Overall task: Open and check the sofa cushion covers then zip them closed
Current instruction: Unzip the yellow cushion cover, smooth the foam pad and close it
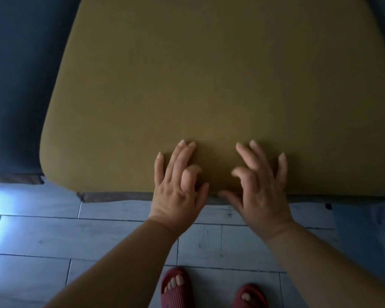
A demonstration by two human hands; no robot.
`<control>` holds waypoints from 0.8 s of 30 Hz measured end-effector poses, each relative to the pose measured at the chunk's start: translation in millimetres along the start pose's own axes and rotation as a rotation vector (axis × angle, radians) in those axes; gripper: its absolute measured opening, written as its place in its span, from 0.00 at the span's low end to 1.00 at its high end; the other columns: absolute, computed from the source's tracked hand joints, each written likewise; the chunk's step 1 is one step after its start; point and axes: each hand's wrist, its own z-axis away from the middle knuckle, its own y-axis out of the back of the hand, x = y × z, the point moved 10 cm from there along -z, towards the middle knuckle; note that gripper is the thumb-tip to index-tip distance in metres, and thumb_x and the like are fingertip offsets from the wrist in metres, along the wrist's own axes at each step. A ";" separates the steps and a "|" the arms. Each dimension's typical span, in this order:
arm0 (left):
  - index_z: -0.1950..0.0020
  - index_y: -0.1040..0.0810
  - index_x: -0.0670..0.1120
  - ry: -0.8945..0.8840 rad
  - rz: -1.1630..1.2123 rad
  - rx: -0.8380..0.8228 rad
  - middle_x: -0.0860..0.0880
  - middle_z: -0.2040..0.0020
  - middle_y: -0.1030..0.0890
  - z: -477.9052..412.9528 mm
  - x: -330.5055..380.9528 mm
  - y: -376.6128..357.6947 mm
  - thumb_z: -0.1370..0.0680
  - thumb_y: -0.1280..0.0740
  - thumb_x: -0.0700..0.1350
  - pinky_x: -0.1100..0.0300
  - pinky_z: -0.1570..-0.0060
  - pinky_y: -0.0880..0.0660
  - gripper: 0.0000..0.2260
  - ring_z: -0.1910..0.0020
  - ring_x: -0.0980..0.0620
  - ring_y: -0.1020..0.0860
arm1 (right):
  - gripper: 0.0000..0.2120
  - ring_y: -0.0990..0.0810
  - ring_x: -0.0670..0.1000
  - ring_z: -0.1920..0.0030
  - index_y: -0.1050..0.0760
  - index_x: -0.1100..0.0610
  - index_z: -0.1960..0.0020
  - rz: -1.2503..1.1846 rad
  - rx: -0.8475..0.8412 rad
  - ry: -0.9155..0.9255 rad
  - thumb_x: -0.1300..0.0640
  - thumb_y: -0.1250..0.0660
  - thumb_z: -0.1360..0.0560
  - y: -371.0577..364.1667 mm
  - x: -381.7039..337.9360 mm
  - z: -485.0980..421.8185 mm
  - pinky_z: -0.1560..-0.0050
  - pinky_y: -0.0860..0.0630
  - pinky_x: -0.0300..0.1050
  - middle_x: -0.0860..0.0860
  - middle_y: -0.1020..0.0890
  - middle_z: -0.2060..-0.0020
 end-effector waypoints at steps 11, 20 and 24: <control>0.47 0.36 0.47 -0.077 -0.287 -0.061 0.40 0.26 0.43 36.8 -8.8 -40.0 0.41 0.22 0.59 0.40 0.29 0.53 0.33 0.25 0.40 0.47 | 0.17 0.47 0.55 0.23 0.33 0.51 0.49 0.234 0.135 0.093 0.59 0.27 0.31 -42.3 6.0 47.5 0.25 0.59 0.60 0.51 0.40 0.26; 0.47 0.37 0.48 -0.054 -0.290 -0.056 0.41 0.26 0.43 36.5 -6.1 -38.0 0.40 0.21 0.47 0.39 0.29 0.51 0.30 0.25 0.41 0.46 | 0.17 0.41 0.56 0.25 0.32 0.50 0.49 0.210 0.175 0.078 0.64 0.27 0.29 -32.5 2.4 50.4 0.25 0.56 0.60 0.51 0.37 0.27; 0.47 0.37 0.48 -0.069 -0.301 -0.079 0.41 0.26 0.44 37.0 -6.3 -40.0 0.43 0.20 0.51 0.39 0.30 0.51 0.34 0.25 0.41 0.48 | 0.22 0.45 0.57 0.24 0.32 0.50 0.46 0.271 0.110 0.102 0.64 0.25 0.32 -35.7 3.5 49.4 0.25 0.59 0.60 0.52 0.40 0.26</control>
